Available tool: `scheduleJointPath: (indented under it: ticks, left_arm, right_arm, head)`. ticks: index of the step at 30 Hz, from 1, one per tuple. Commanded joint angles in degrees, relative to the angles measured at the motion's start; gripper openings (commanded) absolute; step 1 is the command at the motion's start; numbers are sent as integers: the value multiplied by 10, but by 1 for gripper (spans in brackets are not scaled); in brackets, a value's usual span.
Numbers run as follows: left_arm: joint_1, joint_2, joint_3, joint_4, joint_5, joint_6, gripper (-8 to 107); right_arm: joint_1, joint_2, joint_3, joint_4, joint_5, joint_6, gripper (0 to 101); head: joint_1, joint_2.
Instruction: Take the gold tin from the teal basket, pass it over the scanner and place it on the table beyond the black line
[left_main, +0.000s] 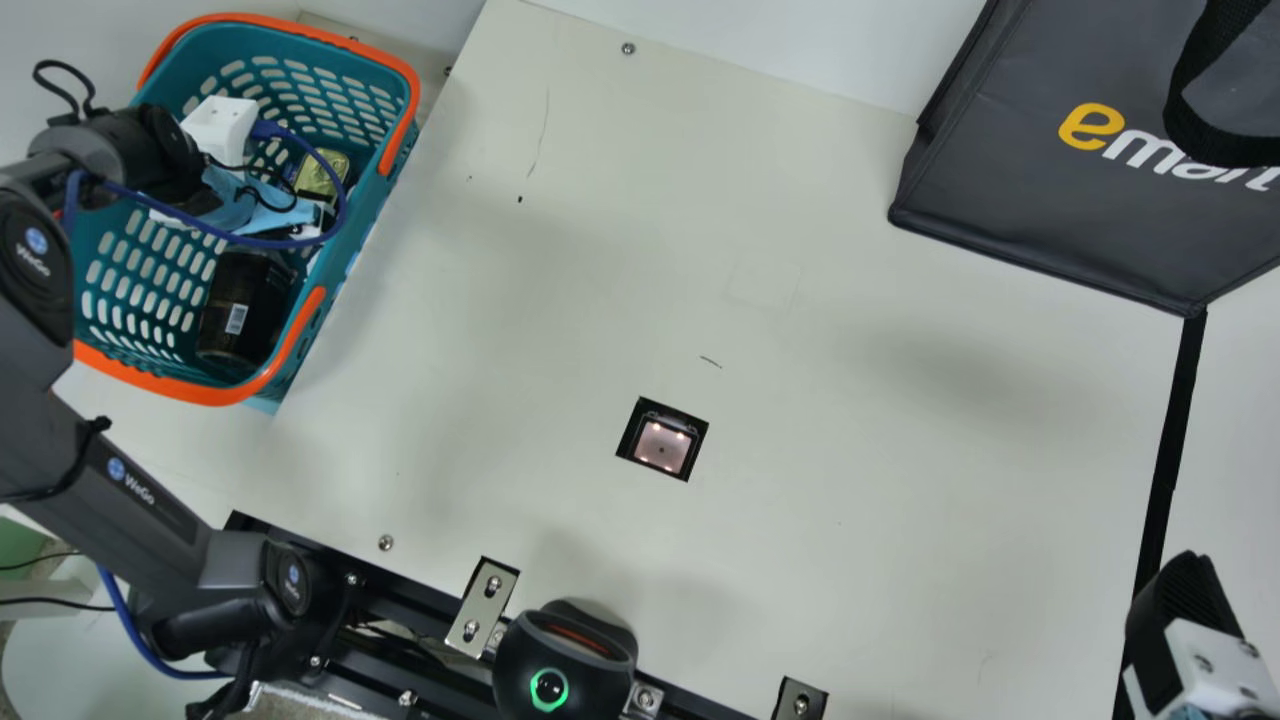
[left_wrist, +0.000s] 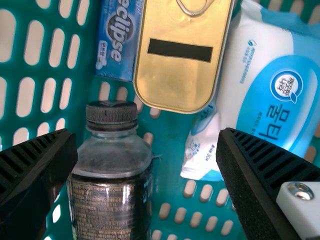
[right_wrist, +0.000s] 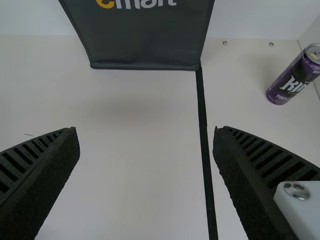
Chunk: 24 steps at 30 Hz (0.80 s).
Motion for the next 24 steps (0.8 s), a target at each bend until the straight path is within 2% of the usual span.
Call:
scheduleJointPath:
  ticks: [1, 12, 24]
  left_arm:
    - [4, -1, -3, -27, 11, 28, 90]
    - [19, -5, -47, -118, 62, 120, 90]
    - [13, 0, -90, -161, 78, 137, 90]
  right_arm:
    - [0, 0, 0, 0, 0, 0, 95]
    - [0, 0, 0, 0, -1, 0, 95]
    - [0, 0, 0, 0, -1, 0, 95]
  head:
    - [-17, 2]
    - [-17, 2]
    - [-17, 2]
